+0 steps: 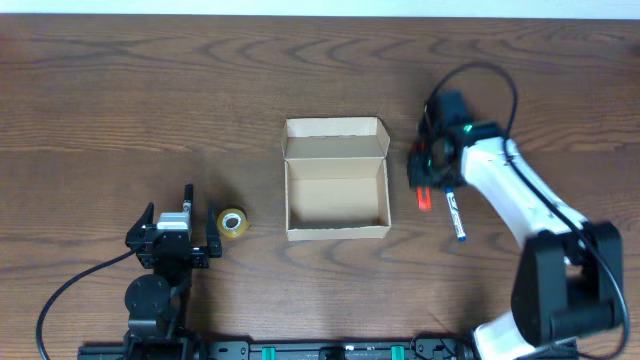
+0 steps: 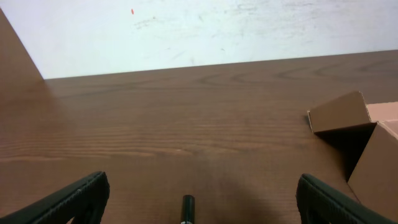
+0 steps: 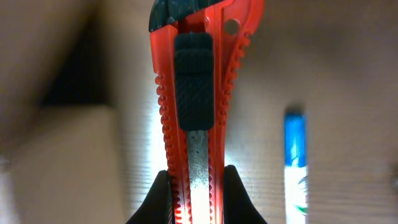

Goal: Pack container
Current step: 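Carry the box cutter into the cardboard box and release it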

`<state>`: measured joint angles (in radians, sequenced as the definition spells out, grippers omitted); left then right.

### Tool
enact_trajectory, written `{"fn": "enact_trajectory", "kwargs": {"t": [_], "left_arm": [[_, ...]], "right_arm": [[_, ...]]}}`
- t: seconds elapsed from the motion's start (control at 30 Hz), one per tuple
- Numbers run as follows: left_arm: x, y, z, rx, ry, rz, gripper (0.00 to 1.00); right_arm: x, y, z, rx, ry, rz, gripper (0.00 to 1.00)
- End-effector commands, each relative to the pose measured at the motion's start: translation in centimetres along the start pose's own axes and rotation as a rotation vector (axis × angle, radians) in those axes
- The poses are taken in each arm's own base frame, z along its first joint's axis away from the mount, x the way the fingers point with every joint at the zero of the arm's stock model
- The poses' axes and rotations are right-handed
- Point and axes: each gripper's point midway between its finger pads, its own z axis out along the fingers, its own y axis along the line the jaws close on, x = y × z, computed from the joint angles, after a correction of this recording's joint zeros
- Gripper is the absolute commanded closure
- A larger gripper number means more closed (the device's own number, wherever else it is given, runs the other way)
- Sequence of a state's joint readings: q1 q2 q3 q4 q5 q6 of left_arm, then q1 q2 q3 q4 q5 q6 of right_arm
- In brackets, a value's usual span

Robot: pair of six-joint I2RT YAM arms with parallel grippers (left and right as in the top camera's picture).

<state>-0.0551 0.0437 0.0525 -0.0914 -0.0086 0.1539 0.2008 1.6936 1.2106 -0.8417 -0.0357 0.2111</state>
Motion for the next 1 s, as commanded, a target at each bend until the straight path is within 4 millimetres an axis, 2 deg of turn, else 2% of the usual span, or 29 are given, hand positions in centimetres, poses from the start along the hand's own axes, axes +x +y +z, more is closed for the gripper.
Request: {"fn": "enact_trajectory", "kwargs": {"t": [0.0,0.07,0.23,0.3,0.43,0.57,0.63,0.73,0.97], "left_arm": [[1.8,0.2,0.3,-0.018,0.041,-0.006,0.05],[1.8,0.2,0.3,-0.018,0.041,-0.006,0.05],[1.8,0.2,0.3,-0.018,0.041,-0.006,0.05],[1.8,0.2,0.3,-0.018,0.041,-0.006,0.05],[1.8,0.2,0.3,-0.018,0.041,-0.006,0.05],[1.8,0.2,0.3,-0.018,0.041,-0.006,0.05],[1.8,0.2,0.3,-0.018,0.041,-0.006,0.05],[1.8,0.2,0.3,-0.018,0.041,-0.006,0.05],[1.8,0.2,0.3,-0.018,0.041,-0.006,0.05]], "right_arm": [[-3.0,3.2,-6.3,-0.1,-0.163,-0.151,0.99],[-2.2,5.3,-8.0,-0.136,-0.17,-0.27,0.99],[0.0,9.2,-9.6,-0.174,-0.179,-0.44,0.99],[1.2,11.2,-10.0,-0.204,-0.179,-0.566,0.99],[4.7,14.5,-10.0,-0.236,-0.146,-0.945,0.99],[8.8,14.9,-9.8,-0.211,-0.069,-1.452,0.99],[8.8,14.2,-9.6,-0.15,-0.056,-1.567,0.99],[7.5,14.1,-9.6,-0.089,-0.092,-1.568,0.99],[6.3,15.0,-8.7,-0.103,-0.13,-1.558,0.99]]}}
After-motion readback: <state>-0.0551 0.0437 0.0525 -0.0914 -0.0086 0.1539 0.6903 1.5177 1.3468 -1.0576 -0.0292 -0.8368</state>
